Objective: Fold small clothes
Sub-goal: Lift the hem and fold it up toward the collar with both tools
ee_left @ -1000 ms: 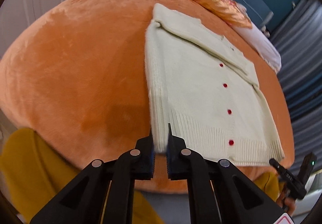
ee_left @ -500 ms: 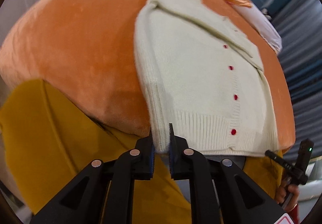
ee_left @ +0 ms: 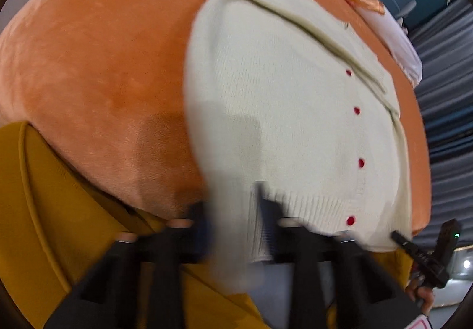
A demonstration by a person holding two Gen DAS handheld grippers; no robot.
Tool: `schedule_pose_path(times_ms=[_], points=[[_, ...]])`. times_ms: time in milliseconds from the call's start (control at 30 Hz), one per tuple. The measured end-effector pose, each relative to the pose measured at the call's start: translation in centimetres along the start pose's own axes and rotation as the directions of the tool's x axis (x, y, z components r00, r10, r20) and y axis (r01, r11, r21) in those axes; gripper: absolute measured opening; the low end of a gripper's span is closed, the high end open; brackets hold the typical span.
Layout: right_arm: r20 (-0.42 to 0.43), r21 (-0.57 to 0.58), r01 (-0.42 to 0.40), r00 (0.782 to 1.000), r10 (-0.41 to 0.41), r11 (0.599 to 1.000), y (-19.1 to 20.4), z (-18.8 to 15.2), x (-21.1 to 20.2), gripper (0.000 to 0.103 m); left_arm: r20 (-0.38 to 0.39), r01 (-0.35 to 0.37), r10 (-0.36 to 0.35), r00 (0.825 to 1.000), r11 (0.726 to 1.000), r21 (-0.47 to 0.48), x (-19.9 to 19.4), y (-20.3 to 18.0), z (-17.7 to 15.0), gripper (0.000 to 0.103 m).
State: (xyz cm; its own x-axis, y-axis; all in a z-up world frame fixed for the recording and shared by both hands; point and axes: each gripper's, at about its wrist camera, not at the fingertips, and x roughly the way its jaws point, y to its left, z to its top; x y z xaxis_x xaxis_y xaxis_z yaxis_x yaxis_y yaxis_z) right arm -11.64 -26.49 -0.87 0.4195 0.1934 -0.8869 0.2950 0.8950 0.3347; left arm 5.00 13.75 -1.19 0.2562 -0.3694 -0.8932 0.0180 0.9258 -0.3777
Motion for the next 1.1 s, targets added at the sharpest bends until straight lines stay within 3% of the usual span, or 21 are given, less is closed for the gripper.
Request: schedule_pose_path(times_ms=[267, 467, 633, 767, 933, 1100], points=[[0.029, -0.092, 0.058, 0.998, -0.055, 0.994, 0.1, -1.1, -2.9, 0.007, 0.027, -0.012, 0.010, 1.000, 0.997, 0.071, -3.9, -0.1, -1.2, 0.006], [-0.033, -0.146, 0.058, 0.997, -0.064, 0.988, -0.7, -3.1, -4.8, 0.007, -0.029, -0.012, 0.016, 0.999, 0.991, 0.131, -6.2, -0.4, -3.9, 0.006], [-0.124, -0.198, 0.040, 0.990, -0.065, 0.979, -0.3, -6.8, -7.4, 0.007, -0.081, -0.028, 0.044, 0.996, 0.980, 0.198, -8.5, -0.7, -7.5, 0.006], [-0.138, -0.197, 0.008, 0.990, -0.036, 0.980, 0.3, -7.6, -10.0, 0.007, -0.091, 0.015, 0.000, 0.996, 0.987, 0.161, -10.9, -1.0, -8.5, 0.006], [0.039, -0.143, -0.047, 0.998, 0.053, 0.989, 0.9, -2.3, -14.6, 0.007, 0.065, 0.074, -0.086, 0.994, 0.983, 0.167, -14.2, -3.4, -4.4, 0.006], [0.248, -0.138, -0.083, 0.962, 0.115, 0.987, 1.9, 4.1, -16.8, 0.007, 0.255, 0.135, -0.171, 0.952, 0.979, 0.152, -16.3, -4.9, 2.1, 0.006]])
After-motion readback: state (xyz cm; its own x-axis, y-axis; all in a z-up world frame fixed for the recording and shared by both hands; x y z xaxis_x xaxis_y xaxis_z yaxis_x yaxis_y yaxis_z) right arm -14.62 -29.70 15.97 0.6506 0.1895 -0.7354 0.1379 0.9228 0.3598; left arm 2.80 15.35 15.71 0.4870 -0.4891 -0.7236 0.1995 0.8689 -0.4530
